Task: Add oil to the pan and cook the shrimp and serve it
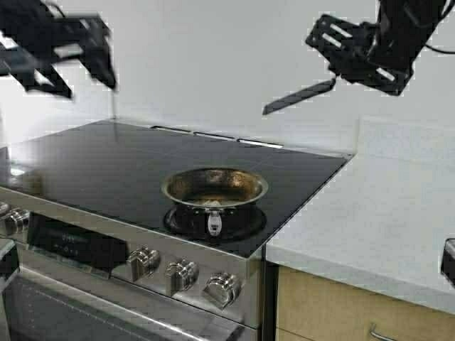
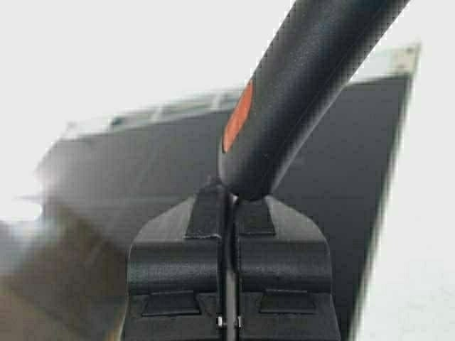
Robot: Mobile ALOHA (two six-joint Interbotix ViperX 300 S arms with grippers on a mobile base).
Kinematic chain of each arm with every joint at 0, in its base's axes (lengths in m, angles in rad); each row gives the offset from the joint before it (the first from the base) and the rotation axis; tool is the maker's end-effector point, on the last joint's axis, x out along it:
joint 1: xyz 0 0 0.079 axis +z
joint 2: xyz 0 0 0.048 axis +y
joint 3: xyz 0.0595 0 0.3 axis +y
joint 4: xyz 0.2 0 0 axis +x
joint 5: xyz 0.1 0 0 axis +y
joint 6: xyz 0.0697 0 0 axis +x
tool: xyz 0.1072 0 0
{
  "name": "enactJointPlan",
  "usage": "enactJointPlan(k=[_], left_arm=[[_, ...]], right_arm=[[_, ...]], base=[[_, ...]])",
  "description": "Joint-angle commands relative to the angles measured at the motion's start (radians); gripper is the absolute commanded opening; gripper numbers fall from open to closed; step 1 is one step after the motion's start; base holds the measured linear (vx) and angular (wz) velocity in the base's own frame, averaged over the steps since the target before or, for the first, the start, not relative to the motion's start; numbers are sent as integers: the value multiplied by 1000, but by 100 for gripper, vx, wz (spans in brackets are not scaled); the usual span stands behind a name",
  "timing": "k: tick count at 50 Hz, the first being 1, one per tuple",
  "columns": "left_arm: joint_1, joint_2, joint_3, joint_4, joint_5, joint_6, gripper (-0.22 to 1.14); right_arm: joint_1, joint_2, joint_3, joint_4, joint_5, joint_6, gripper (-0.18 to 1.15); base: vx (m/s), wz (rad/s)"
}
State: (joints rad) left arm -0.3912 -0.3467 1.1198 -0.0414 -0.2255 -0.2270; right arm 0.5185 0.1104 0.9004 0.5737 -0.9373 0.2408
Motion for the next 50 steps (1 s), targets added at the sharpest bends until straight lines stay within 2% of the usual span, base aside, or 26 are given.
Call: enactJointPlan(k=[1, 7, 13, 17, 25, 36, 50], left_arm=[[-35, 190, -28, 3, -199, -57, 99], [-37, 376, -49, 107, -390, -187, 99], [-29, 565, -107, 319, -591, -445, 99], [0, 696, -152, 425, -729, -607, 99], [60, 936, -264, 552, -913, -772, 99], [63, 1144, -434, 629, -956, -902, 99], [57, 1272, -617, 788, -982, -1137, 99]], right_arm=[[2, 8, -17, 15, -38, 0, 8], [0, 26, -14, 44, -60, 0, 8], [2, 49, -17, 52, -77, 0, 8], [0, 64, -20, 54, -78, 2, 8], [0, 84, -28, 54, -78, 3, 8], [0, 92, -32, 54, -78, 5, 8], [0, 104, -38, 54, -78, 5, 8]], base=[[0, 0], [0, 0], [0, 0], [0, 0], [0, 0], [0, 0], [0, 0]])
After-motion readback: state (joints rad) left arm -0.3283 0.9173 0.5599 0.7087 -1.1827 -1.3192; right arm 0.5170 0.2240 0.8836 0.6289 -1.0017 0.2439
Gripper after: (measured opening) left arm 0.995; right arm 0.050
